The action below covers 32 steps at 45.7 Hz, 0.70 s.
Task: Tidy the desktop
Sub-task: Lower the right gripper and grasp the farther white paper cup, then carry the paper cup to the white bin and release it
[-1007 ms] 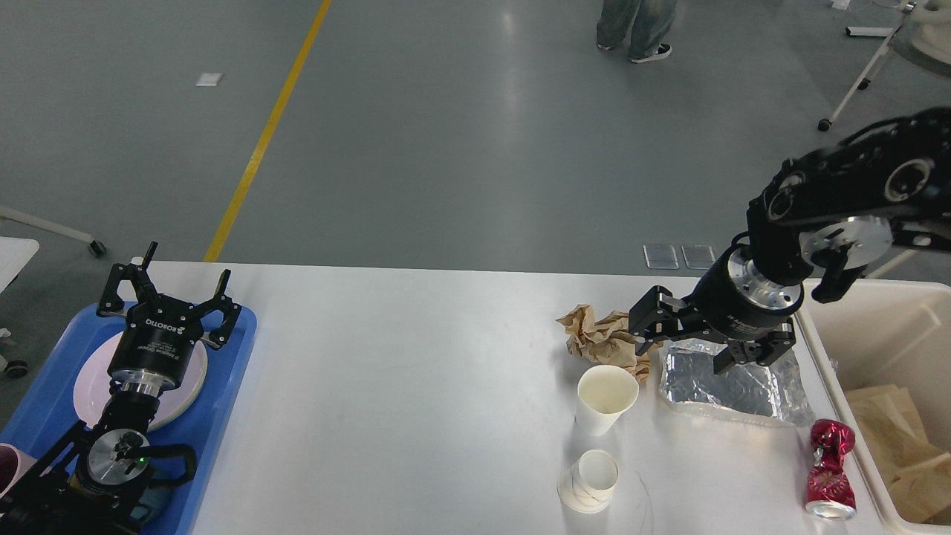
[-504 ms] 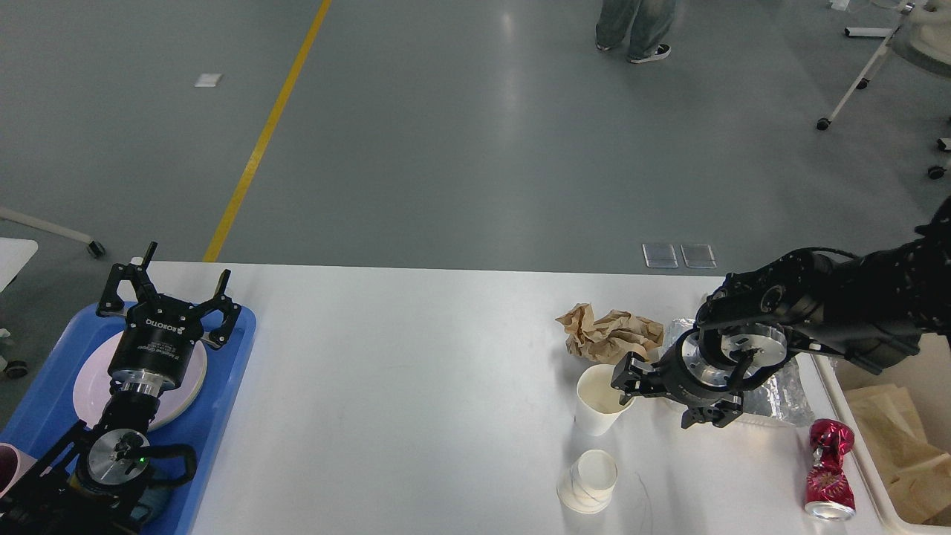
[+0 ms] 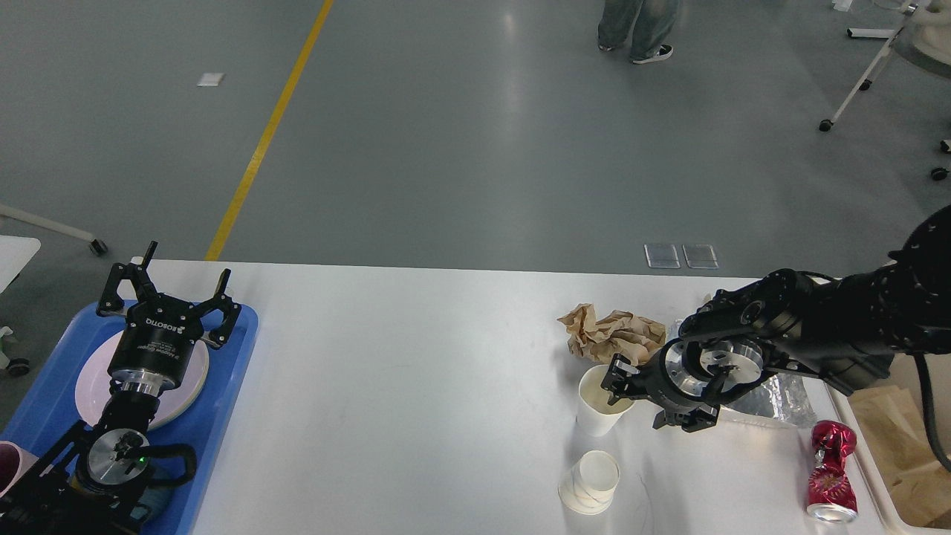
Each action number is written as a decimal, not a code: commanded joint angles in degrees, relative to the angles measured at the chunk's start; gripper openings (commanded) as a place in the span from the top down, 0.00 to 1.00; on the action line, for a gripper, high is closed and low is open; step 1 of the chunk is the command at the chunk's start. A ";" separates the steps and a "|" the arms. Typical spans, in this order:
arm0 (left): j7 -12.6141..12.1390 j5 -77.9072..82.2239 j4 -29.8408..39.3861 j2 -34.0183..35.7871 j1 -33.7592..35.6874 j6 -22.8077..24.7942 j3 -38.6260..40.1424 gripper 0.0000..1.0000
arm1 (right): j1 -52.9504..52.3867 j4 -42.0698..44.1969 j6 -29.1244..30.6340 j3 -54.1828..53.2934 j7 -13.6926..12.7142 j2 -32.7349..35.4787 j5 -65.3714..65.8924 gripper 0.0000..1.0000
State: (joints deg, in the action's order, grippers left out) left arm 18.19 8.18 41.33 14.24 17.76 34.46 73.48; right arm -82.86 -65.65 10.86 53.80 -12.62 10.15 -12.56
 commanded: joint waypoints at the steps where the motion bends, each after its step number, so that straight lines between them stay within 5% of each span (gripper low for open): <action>1: 0.00 0.00 -0.02 0.00 0.00 -0.01 0.00 0.04 | 0.59 0.17 -0.31 -0.36 0.14 -0.30 -0.01 0.87; 8: 0.00 0.00 0.06 0.00 0.00 -0.09 0.00 0.04 | 1.21 0.17 -2.33 -2.64 0.14 -0.39 -0.45 1.00; 24: 0.00 0.00 0.06 0.00 0.00 -0.09 0.00 0.04 | -1.25 -2.20 0.12 -1.94 -0.12 1.62 -3.17 1.00; 32: 0.00 0.00 0.06 0.00 0.00 -0.01 0.00 0.04 | -10.20 -8.17 6.18 0.69 -0.12 5.93 -3.17 1.00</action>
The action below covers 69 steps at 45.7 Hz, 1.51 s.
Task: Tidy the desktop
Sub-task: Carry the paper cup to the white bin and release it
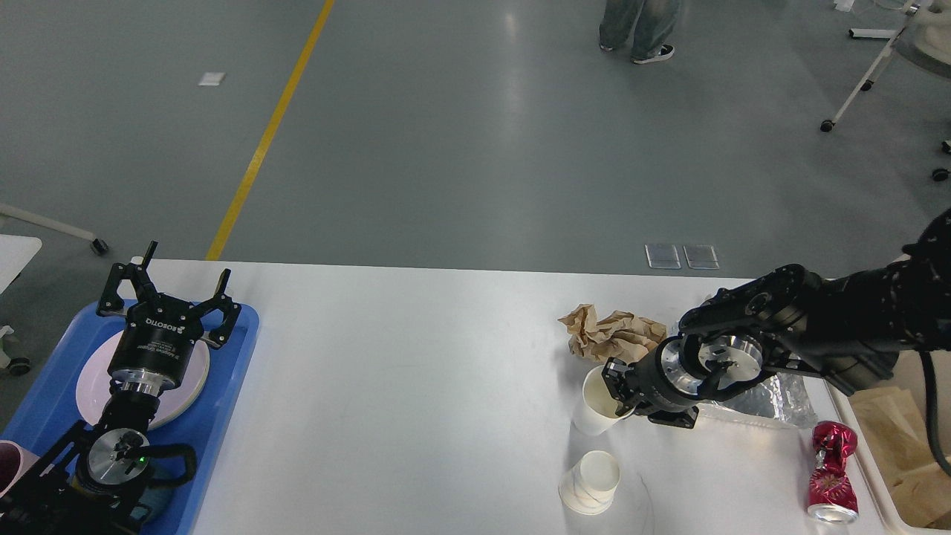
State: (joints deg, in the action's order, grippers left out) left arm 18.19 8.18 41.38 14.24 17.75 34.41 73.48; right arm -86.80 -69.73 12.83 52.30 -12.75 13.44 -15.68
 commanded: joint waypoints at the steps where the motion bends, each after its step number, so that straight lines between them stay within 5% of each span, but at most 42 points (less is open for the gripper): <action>1: 0.00 0.00 0.01 0.00 0.00 0.04 0.00 0.04 | -7.84 -5.15 5.35 3.24 0.00 2.90 -0.06 1.00; 25: 0.00 0.00 -0.07 0.00 0.00 0.04 0.00 0.04 | -49.07 -23.00 23.91 27.41 -0.09 4.84 0.30 1.00; 38: 0.00 0.00 -0.07 0.00 0.00 0.04 0.00 0.04 | -48.99 -22.65 18.38 31.89 0.00 6.60 -0.06 1.00; 54: 0.00 0.00 0.01 0.00 0.00 0.04 0.00 0.04 | -38.28 -15.45 10.55 36.21 0.00 17.31 0.82 1.00; 69: 0.00 0.00 -0.07 0.00 0.00 0.04 0.00 0.04 | -0.76 15.92 6.60 26.90 -0.17 26.99 0.38 1.00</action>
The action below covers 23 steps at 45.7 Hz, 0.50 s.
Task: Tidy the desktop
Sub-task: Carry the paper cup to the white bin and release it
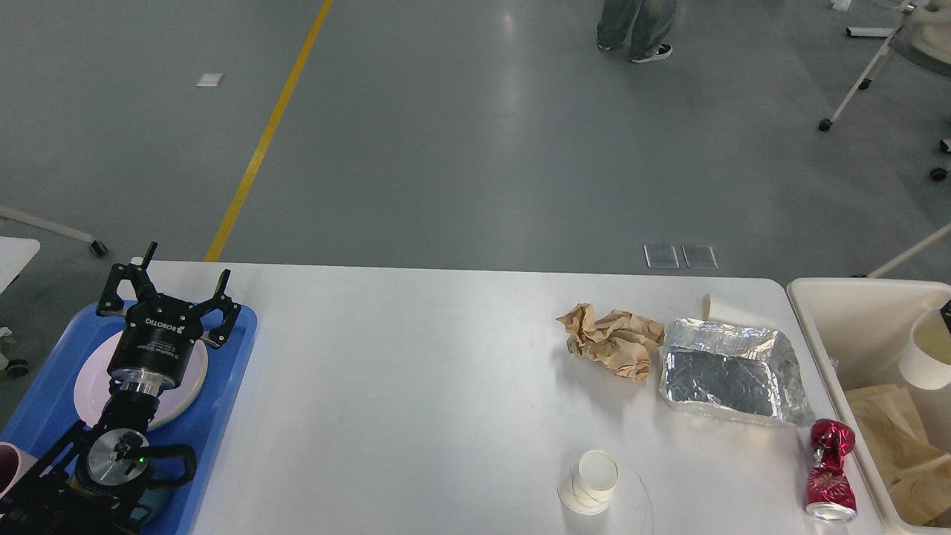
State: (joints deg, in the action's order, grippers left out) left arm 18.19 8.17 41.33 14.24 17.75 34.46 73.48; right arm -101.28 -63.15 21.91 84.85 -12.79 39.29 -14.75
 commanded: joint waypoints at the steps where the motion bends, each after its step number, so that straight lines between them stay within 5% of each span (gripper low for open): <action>1: 0.00 0.00 -0.02 0.00 0.00 0.00 0.00 0.04 | 16.53 11.36 -3.27 -7.14 -0.22 1.06 -0.55 1.00; 9: 0.00 0.00 -0.02 0.00 0.00 0.00 0.00 0.04 | 36.40 30.25 -5.30 -18.74 -2.59 -0.52 -0.72 1.00; 19: 0.00 0.00 -0.02 0.00 0.00 -0.09 0.00 0.04 | 61.45 55.75 -10.04 -29.47 -2.33 -10.45 -0.64 1.00; 23: 0.00 0.00 -0.02 0.00 0.00 0.00 0.00 0.04 | 65.59 59.54 -13.29 -30.97 -2.33 -12.91 -0.64 1.00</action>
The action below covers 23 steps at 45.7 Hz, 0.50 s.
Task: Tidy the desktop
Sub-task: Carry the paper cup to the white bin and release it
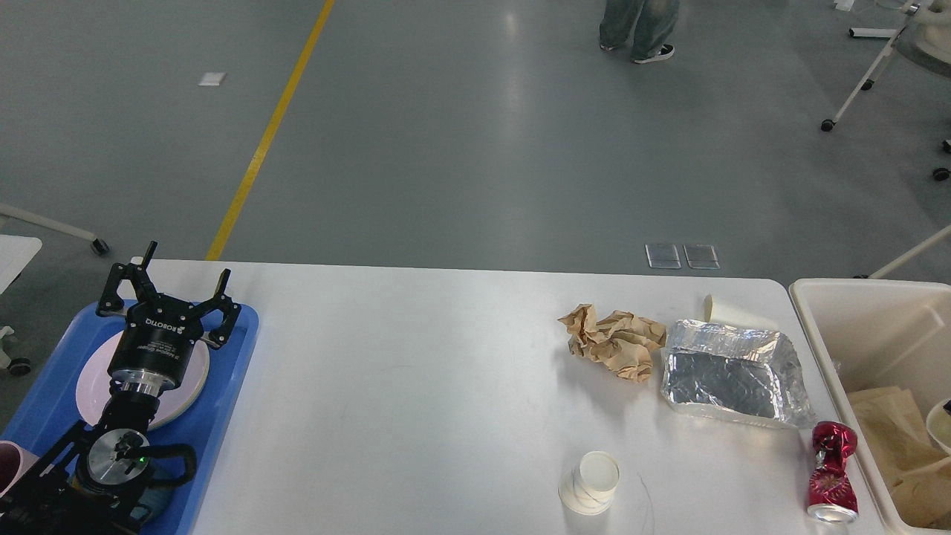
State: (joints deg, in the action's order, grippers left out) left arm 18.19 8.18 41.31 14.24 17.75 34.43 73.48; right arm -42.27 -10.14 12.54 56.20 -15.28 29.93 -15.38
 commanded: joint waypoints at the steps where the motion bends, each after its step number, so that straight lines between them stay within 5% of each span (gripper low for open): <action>1: 0.00 0.00 0.00 0.00 0.00 0.03 0.00 0.04 | 7.02 6.53 -4.45 -2.33 0.16 -3.82 0.00 1.00; 23: 0.00 0.00 0.00 0.00 0.00 -0.06 0.00 0.04 | 12.74 7.32 -9.11 -2.24 -0.10 -8.48 0.18 1.00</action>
State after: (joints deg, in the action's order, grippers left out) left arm 18.19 8.18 41.31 14.24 17.75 34.40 73.48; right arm -29.97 -2.83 4.86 53.95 -15.34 22.09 -15.28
